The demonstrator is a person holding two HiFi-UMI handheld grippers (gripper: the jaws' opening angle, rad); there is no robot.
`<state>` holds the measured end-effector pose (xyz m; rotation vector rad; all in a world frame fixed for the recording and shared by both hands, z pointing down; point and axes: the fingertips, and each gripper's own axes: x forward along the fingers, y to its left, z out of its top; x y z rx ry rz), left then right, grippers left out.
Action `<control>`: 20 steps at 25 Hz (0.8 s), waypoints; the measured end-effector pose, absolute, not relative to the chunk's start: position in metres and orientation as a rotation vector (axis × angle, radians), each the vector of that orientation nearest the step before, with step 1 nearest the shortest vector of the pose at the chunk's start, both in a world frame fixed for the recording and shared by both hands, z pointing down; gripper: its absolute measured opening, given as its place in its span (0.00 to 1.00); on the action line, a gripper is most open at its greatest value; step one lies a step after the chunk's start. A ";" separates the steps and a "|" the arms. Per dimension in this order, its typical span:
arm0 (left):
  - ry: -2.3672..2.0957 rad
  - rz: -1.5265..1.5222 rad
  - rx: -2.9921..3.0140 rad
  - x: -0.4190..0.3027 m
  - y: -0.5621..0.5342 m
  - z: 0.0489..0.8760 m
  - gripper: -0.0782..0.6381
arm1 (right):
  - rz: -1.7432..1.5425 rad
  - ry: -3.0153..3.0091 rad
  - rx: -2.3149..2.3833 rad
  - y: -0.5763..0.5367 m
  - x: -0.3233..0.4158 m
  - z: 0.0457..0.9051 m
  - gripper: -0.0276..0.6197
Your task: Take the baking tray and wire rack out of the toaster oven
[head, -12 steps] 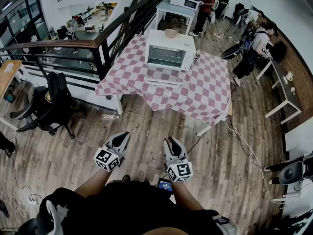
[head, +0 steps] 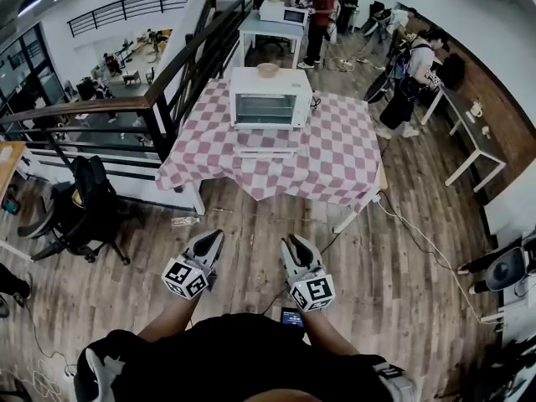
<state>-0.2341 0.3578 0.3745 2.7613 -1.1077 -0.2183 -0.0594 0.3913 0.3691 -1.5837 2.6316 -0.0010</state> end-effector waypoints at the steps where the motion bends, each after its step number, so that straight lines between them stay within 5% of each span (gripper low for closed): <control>1: -1.095 -0.226 2.768 -0.233 0.360 0.374 0.10 | 0.002 2.625 -1.590 0.393 -0.058 0.370 0.18; 20: -1.248 -0.200 2.768 -0.200 0.382 0.377 0.10 | 0.007 2.591 -1.517 0.414 -0.014 0.378 0.18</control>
